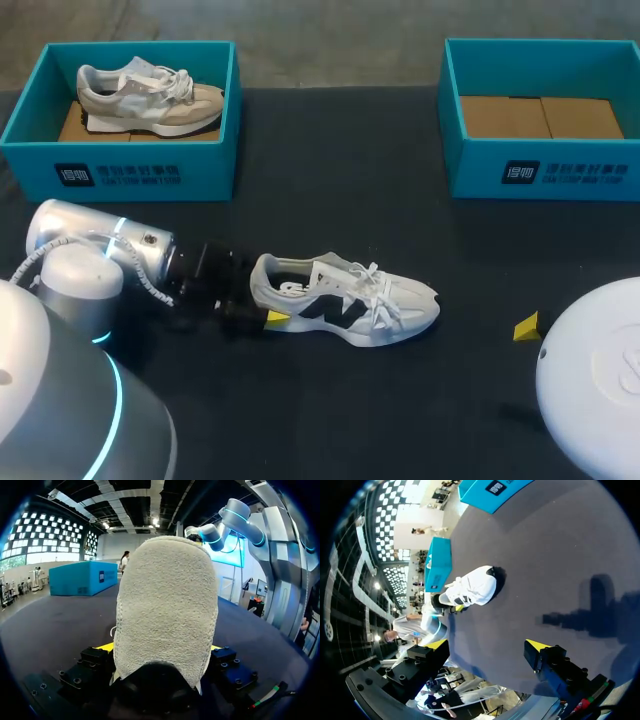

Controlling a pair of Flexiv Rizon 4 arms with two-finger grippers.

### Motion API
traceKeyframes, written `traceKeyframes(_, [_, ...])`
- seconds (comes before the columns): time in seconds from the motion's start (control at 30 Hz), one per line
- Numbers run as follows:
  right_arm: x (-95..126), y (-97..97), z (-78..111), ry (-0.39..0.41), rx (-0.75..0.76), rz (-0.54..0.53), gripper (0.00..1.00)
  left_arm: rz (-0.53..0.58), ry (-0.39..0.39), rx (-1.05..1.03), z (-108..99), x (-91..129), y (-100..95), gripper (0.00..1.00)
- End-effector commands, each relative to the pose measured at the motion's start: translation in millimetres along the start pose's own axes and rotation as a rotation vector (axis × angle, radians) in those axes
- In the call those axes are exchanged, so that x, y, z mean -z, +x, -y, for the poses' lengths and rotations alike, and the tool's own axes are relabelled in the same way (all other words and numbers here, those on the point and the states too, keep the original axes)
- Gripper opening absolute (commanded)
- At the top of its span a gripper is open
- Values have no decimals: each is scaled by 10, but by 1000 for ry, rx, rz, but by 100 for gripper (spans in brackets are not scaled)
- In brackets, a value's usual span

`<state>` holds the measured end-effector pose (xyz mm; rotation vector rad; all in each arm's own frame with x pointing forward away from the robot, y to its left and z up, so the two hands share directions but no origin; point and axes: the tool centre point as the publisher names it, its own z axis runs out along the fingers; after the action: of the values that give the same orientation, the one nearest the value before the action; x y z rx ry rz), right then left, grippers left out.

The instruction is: Take the shoe out of the shoebox, open the shoe tongue, remove and reinsert the insole, then place the shoe into the shoebox

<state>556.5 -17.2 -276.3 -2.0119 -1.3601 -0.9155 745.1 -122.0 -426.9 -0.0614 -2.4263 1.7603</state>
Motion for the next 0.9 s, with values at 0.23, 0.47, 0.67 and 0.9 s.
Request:
traceKeyframes(0.23, [11, 30, 5, -10, 0, 7, 100, 1, 0, 0, -20, -8, -12, 0])
traceKeyframes(0.47, [47, 241, -60, -33, 34, 61, 100, 1, 0, 0, -20, -8, -12, 0])
traceKeyframes(0.67, [32, 461, -98, -41, 73, 164, 100, 1, 0, 0, -20, -8, -12, 0])
traceKeyframes(0.9, [-20, 739, -117, -64, 132, 276, 100, 1, 0, 0, -20, -8, -12, 0])
